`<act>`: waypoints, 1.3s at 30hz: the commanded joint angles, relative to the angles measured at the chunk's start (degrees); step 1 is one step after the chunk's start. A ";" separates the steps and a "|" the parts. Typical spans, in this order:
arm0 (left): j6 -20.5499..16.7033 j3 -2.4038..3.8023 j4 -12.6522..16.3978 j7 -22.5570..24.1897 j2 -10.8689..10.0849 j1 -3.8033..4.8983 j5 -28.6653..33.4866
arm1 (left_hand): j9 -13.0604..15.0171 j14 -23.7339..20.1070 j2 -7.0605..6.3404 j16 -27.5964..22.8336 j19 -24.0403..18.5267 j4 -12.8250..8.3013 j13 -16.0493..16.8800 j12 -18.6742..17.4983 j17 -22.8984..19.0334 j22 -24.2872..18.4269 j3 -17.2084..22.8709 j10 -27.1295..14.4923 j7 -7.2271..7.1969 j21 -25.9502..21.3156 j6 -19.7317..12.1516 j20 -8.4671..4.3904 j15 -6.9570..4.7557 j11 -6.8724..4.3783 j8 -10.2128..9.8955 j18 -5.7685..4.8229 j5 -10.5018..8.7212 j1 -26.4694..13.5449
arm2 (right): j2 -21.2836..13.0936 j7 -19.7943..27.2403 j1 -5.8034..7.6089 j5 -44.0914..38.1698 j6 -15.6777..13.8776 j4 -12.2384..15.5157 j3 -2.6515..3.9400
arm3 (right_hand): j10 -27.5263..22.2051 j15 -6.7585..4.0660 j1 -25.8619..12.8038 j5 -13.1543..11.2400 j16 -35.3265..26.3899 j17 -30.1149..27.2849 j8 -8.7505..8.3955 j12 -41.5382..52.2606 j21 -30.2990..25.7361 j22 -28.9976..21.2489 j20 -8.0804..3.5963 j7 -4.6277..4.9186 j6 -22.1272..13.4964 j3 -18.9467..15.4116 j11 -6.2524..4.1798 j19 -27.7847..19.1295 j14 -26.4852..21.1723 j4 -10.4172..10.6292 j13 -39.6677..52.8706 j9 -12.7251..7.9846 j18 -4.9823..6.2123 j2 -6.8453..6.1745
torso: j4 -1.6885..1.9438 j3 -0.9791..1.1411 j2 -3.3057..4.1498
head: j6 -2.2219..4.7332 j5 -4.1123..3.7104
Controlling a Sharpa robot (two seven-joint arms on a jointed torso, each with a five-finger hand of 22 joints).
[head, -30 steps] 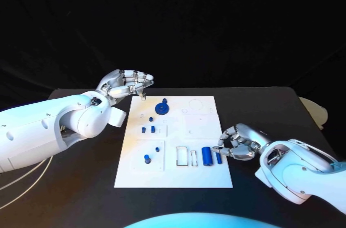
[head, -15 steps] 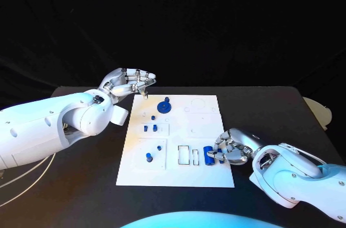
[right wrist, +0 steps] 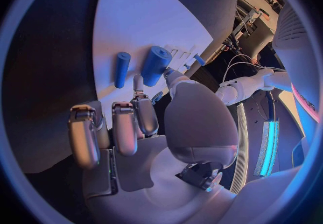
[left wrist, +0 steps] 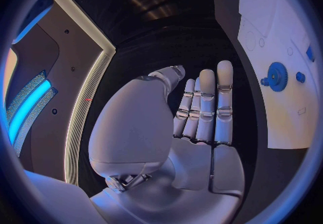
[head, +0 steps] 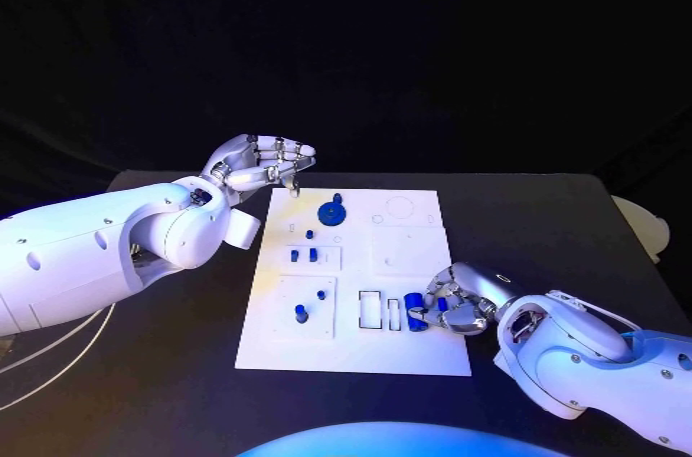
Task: Assemble the parts on the task board
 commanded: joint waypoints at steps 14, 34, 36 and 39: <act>1.08 0.04 0.33 0.17 -0.25 0.02 0.43 | -0.09 -0.38 0.27 0.14 -0.29 0.21 -0.09 0.38 -0.10 -0.01 0.28 -0.42 0.13 -0.38 -0.45 0.07 -0.02 -0.13 0.36 0.84 0.34 -0.22 | 1.66 -2.52 -1.47 -4.03 2.80 -1.29 -0.08 | -0.24 -0.40 1.80 0.35 0.31 3.69 0.77 -0.17 0.24 15.07 -0.40 -0.19 0.05 -0.66 -0.18 5.99 3.87 0.00 3.20 0.32 -0.38 0.60 | -0.04 0.00 -0.03 | -0.17 0.15; 1.09 0.03 0.35 0.20 -0.44 0.01 0.43 | -0.09 -0.39 0.28 0.15 -0.30 0.23 -0.10 0.39 -0.11 -0.01 0.28 -0.46 0.12 -0.39 -0.45 0.08 -0.01 -0.13 0.38 0.84 0.34 -0.25 | 0.65 -1.18 0.35 -3.20 -7.62 3.55 0.45 | 0.89 -1.17 4.26 4.29 0.50 4.19 2.31 0.93 0.24 15.07 -1.00 -1.24 1.99 0.54 -1.12 5.99 3.96 0.12 4.24 0.86 -0.38 3.90 | -0.02 0.00 -0.06 | 0.14 0.02; 1.11 0.03 0.34 0.20 -0.43 0.01 0.43 | -0.09 -0.39 0.28 0.15 -0.30 0.23 -0.10 0.39 -0.11 -0.01 0.28 -0.46 0.12 -0.39 -0.45 0.08 -0.01 -0.13 0.38 0.84 0.34 -0.25 | 1.24 -0.89 0.58 -1.77 -7.05 3.54 0.49 | 0.92 -1.20 4.07 4.43 0.49 4.16 2.31 0.94 0.24 15.07 -1.04 -1.23 1.99 0.56 -1.13 5.99 3.95 0.21 4.26 0.85 -0.38 4.11 | 0.01 0.00 -0.01 | 0.19 0.00; 1.13 0.03 0.33 0.20 -0.39 0.01 0.43 | -0.09 -0.39 0.28 0.15 -0.30 0.23 -0.10 0.39 -0.11 -0.01 0.28 -0.46 0.12 -0.39 -0.45 0.08 -0.01 -0.13 0.38 0.84 0.34 -0.25 | 2.53 -0.43 0.76 0.08 -5.26 3.06 0.53 | 0.92 -1.20 3.34 4.57 0.47 4.11 2.25 0.88 0.24 15.07 -1.09 -1.17 1.89 0.52 -1.10 5.99 3.94 0.29 4.24 0.79 -0.38 4.63 | -0.02 -0.01 0.02 | 0.14 0.03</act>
